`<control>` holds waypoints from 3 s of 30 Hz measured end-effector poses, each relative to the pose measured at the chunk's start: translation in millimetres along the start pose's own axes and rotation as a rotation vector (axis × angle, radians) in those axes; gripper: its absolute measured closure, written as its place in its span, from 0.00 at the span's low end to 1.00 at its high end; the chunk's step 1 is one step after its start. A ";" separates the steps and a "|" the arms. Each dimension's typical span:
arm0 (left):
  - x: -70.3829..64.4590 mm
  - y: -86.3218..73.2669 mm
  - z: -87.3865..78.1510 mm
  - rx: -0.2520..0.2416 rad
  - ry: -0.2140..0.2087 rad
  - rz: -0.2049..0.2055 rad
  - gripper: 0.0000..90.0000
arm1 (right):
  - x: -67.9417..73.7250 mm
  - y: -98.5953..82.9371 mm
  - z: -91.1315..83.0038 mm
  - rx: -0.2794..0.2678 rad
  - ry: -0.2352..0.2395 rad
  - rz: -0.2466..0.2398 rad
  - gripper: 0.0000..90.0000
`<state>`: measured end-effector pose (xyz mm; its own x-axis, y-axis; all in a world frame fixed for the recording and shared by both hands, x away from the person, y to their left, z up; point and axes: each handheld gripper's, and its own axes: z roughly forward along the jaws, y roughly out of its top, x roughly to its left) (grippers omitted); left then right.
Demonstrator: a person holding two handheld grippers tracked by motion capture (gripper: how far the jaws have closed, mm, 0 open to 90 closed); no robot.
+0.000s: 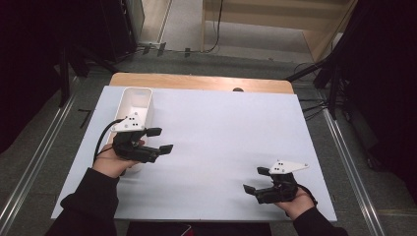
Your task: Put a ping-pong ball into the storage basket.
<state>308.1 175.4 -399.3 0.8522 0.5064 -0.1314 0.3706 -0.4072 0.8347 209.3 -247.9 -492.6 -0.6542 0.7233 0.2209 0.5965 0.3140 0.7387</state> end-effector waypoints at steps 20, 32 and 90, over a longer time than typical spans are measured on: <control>-10.1 -20.5 8.0 0.039 -0.025 0.020 0.29 | -0.1 0.0 0.1 0.001 -0.001 0.001 0.14; -14.1 -33.5 8.5 0.034 -0.058 0.024 0.29 | -0.2 0.0 0.4 0.004 -0.003 -0.002 0.14; -27.4 -82.6 13.8 0.138 -0.094 0.067 0.29 | -0.2 -0.5 0.6 0.010 -0.009 -0.002 0.14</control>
<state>259.2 184.7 -472.1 0.9051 0.4040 -0.1326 0.3535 -0.5417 0.7627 209.5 -247.8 -493.4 -0.6514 0.7282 0.2131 0.5994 0.3216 0.7330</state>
